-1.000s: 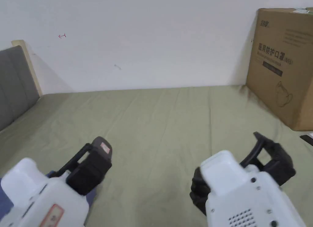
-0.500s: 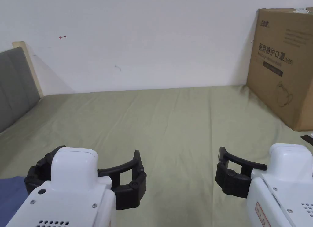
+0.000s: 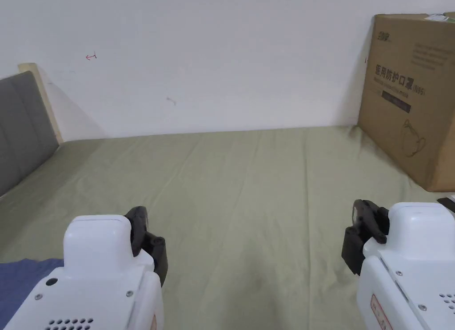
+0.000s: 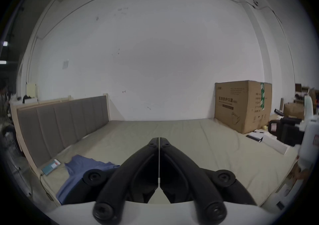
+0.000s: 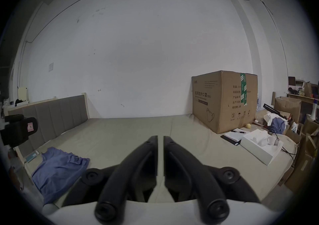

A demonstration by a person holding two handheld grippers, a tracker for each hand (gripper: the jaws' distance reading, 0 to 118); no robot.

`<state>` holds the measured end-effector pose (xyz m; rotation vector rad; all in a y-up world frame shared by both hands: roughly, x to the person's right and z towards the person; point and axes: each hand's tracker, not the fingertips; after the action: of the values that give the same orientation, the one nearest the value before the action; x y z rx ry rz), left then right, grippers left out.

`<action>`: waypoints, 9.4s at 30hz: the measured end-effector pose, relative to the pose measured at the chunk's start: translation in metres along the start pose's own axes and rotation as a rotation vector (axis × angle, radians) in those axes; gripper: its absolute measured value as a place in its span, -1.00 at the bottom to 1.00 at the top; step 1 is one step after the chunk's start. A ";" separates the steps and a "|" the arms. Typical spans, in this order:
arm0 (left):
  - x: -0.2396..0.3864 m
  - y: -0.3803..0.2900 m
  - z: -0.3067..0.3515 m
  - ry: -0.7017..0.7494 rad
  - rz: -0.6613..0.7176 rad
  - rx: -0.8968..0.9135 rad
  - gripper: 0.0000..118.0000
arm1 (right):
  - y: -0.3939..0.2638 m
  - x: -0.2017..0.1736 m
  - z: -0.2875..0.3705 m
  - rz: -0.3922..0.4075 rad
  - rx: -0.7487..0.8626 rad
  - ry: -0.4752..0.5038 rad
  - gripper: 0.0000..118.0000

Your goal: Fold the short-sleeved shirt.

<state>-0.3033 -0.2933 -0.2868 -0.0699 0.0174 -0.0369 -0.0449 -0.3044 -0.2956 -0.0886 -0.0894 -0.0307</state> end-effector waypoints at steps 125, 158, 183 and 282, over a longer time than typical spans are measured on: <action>0.083 -0.010 -0.162 -0.538 0.247 -0.736 -0.94 | -0.040 0.064 -0.036 -0.296 -0.319 0.089 -1.00; -0.069 -0.139 -0.147 -0.109 0.403 -0.874 -1.00 | -0.082 0.041 -0.081 -0.226 -0.463 0.113 -1.00; -0.055 -0.170 -0.314 -0.004 0.085 -1.071 -0.34 | -0.109 0.014 -0.129 -0.160 -0.608 0.130 -1.00; -0.167 0.361 -0.394 0.136 0.129 -0.225 -0.98 | 0.422 0.111 -0.367 -0.254 -0.270 0.219 -0.99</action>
<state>-0.4644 0.0450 -0.7020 -0.2910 0.1616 0.0898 0.1127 0.0802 -0.6860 -0.3428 0.1242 -0.3059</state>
